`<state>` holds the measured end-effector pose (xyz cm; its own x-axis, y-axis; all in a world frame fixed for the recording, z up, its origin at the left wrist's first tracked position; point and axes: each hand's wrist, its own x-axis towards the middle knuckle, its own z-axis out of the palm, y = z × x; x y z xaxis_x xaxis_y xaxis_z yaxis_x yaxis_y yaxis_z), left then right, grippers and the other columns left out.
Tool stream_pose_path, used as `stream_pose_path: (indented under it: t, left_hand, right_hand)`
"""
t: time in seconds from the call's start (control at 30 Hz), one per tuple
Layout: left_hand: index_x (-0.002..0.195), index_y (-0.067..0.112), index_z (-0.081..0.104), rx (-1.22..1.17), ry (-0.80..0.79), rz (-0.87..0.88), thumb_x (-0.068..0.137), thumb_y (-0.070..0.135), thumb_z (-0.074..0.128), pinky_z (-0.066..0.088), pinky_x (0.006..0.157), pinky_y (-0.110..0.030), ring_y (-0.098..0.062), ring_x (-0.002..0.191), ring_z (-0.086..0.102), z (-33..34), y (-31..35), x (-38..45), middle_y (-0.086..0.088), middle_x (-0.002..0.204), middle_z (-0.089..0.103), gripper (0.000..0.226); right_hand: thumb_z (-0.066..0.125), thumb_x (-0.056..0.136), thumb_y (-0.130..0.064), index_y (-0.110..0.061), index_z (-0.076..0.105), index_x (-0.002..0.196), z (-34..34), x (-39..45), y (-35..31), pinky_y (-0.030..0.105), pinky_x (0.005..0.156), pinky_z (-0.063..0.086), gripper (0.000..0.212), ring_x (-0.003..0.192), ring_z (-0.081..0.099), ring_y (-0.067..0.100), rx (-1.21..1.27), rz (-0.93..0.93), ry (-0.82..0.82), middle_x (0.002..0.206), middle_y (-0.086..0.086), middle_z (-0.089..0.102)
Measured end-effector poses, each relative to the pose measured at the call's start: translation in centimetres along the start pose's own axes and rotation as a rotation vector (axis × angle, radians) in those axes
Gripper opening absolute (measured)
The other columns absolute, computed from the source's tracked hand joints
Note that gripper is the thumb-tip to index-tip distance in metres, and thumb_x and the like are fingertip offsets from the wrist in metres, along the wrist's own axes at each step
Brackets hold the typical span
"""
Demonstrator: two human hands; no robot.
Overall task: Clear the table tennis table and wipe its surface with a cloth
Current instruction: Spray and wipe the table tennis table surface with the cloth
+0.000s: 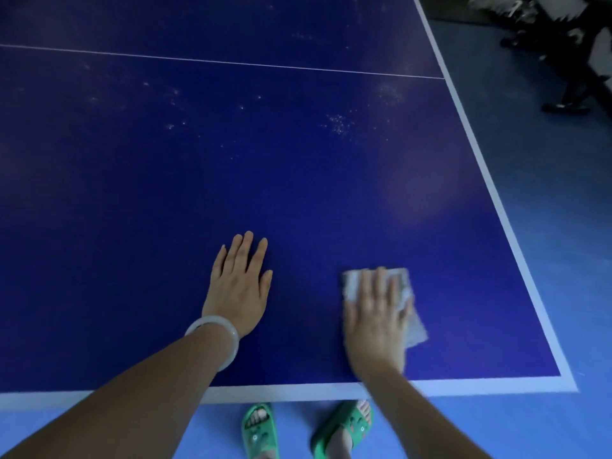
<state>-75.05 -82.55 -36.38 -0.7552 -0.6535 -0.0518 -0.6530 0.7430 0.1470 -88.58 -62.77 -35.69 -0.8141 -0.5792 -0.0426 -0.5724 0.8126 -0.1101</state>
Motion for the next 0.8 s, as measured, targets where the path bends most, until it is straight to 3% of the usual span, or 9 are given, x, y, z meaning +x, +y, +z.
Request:
stream_pose_path:
  t: [0.1,0.17,0.3,0.4,0.5,0.6,0.67,0.73,0.8]
  left_hand:
    - [0.155,0.019,0.019,-0.043,-0.008,0.021,0.102,0.042,0.020,0.007,0.123,-0.044,-0.022,0.151,0.005,-0.2,-0.3,0.0,-0.008,0.163,0.010,0.058]
    - [0.155,0.020,0.019,-0.089,-0.029,0.056,0.102,0.041,0.024,0.003,0.123,-0.041,-0.021,0.151,0.002,-0.5,-0.7,0.1,-0.006,0.163,0.008,0.058]
    - [0.155,0.021,0.020,-0.020,-0.001,0.008,0.102,0.046,0.020,0.006,0.122,-0.049,-0.026,0.150,0.007,-0.4,-2.2,-1.1,-0.010,0.162,0.012,0.058]
    - [0.156,0.020,0.015,0.036,0.015,-0.087,0.103,0.047,0.012,0.008,0.121,-0.050,-0.028,0.150,0.009,0.0,-2.6,-2.5,-0.012,0.162,0.014,0.059]
    - [0.155,0.018,0.018,0.028,0.017,-0.081,0.102,0.045,0.015,0.011,0.121,-0.052,-0.029,0.150,0.011,0.0,-2.3,-2.5,-0.013,0.161,0.017,0.060]
    - [0.155,0.018,0.016,0.031,0.008,-0.080,0.103,0.045,0.009,0.010,0.121,-0.051,-0.028,0.150,0.009,-0.1,-2.4,-2.5,-0.013,0.162,0.014,0.059]
    - [0.155,0.019,0.016,0.038,0.001,-0.083,0.100,0.046,0.007,0.011,0.121,-0.051,-0.028,0.150,0.010,-0.2,-2.4,-2.5,-0.013,0.162,0.014,0.062]
    - [0.155,0.018,0.017,0.042,-0.004,-0.089,0.100,0.046,0.007,0.012,0.121,-0.051,-0.028,0.150,0.011,-0.4,-2.3,-2.5,-0.012,0.161,0.016,0.062]
    - [0.155,0.018,0.019,0.033,-0.012,-0.093,0.100,0.046,0.009,0.014,0.120,-0.052,-0.028,0.149,0.013,-0.6,-2.3,-2.4,-0.012,0.161,0.019,0.063]
  right_hand:
    - [0.023,0.101,-0.045,-0.021,0.024,0.154,1.3,-4.0,-3.1,0.055,0.118,0.015,0.058,0.151,0.011,0.028,-0.035,-0.328,-0.043,0.162,0.005,0.020]
    - [0.027,0.100,-0.045,-0.023,0.025,0.154,1.2,-3.7,-1.4,0.054,0.117,0.017,0.059,0.150,0.014,0.026,-0.085,-0.426,-0.052,0.162,0.002,0.021]
    - [0.020,0.096,-0.047,-0.022,0.030,0.152,0.0,-2.4,3.5,0.054,0.118,0.016,0.062,0.149,0.019,0.025,-0.086,-0.098,-0.038,0.159,0.003,0.027]
    - [0.016,0.095,-0.047,-0.017,0.030,0.152,-0.3,-3.3,1.5,0.058,0.118,0.015,0.066,0.148,0.019,0.030,-0.010,0.131,-0.018,0.159,0.009,0.027]
    - [0.026,0.094,-0.043,-0.014,0.041,0.148,0.4,-5.1,-4.6,0.061,0.113,0.025,0.063,0.144,0.030,0.037,0.004,0.022,0.016,0.155,0.013,0.035]
    - [0.029,0.099,-0.044,-0.020,0.028,0.153,1.3,-6.8,-8.0,0.056,0.116,0.016,0.059,0.149,0.016,0.029,-0.002,-0.370,-0.072,0.161,0.005,0.022]
    - [0.029,0.099,-0.045,-0.023,0.024,0.155,1.4,-5.4,-6.6,0.055,0.116,0.014,0.060,0.150,0.012,0.026,-0.042,-0.482,-0.095,0.162,0.001,0.019]
    - [0.025,0.097,-0.044,-0.024,0.027,0.154,1.0,-3.2,-3.4,0.056,0.118,0.017,0.060,0.150,0.016,0.027,-0.090,-0.372,-0.086,0.161,0.001,0.023]
    - [0.019,0.094,-0.047,-0.025,0.031,0.152,0.3,-0.8,0.6,0.054,0.119,0.017,0.064,0.149,0.019,0.027,-0.071,-0.126,-0.044,0.160,0.001,0.027]
